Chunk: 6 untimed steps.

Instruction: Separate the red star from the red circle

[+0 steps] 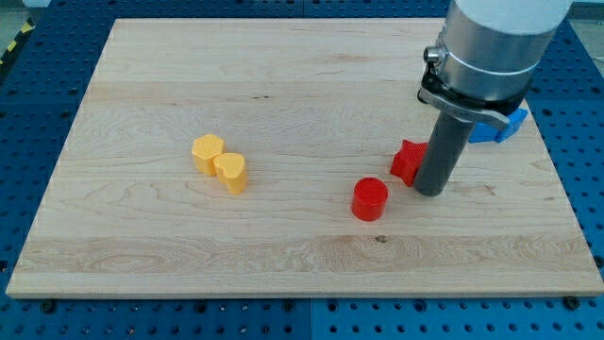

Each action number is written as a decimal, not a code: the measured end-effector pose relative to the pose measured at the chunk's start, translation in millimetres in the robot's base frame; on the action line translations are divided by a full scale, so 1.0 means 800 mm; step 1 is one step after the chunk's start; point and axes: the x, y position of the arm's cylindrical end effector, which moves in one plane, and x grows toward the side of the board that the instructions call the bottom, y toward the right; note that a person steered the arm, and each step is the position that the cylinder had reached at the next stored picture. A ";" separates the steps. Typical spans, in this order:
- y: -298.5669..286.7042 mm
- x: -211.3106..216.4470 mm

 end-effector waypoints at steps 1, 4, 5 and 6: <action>0.000 -0.011; -0.025 0.004; -0.025 -0.012; -0.025 -0.029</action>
